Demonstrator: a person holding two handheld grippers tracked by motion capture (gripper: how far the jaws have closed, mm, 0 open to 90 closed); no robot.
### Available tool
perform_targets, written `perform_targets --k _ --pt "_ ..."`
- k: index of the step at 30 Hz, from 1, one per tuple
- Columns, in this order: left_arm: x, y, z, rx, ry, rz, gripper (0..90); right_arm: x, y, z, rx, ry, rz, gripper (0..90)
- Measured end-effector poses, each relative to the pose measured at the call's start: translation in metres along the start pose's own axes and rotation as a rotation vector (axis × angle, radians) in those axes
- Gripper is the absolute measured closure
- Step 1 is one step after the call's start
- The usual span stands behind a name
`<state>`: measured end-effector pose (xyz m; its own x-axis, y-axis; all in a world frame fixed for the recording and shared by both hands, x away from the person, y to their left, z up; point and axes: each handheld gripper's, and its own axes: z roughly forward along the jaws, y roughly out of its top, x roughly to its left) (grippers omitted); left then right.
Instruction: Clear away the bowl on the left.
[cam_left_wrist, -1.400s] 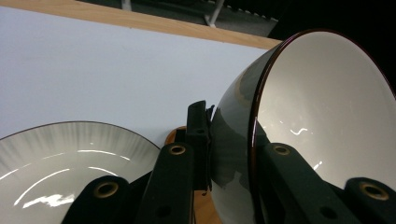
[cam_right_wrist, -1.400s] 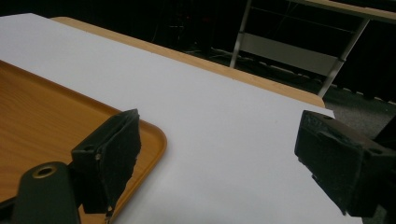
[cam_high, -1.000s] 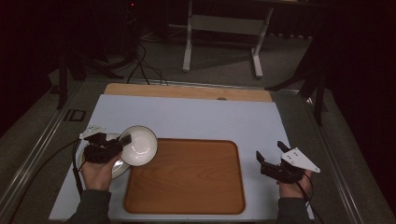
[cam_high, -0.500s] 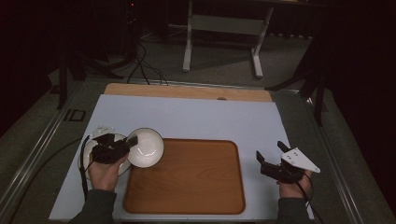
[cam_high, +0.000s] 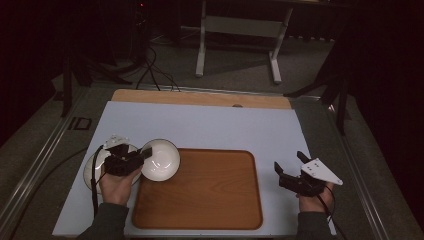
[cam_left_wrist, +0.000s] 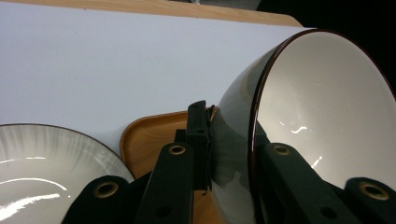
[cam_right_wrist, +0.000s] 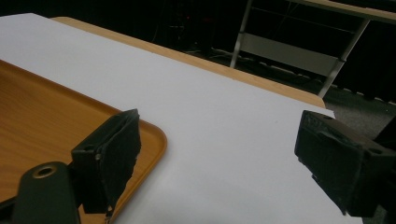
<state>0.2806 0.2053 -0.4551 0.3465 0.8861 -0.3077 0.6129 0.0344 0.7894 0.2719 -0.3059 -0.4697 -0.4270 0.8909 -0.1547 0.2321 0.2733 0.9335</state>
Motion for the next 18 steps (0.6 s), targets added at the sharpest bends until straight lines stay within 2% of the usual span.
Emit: perform_targets --k 18 --pt "-0.0074 -0.0022 0.0080 0.019 -0.006 0.013 80.6 0.0000 0.0000 -0.0004 -0.001 -0.004 0.004 14.0"
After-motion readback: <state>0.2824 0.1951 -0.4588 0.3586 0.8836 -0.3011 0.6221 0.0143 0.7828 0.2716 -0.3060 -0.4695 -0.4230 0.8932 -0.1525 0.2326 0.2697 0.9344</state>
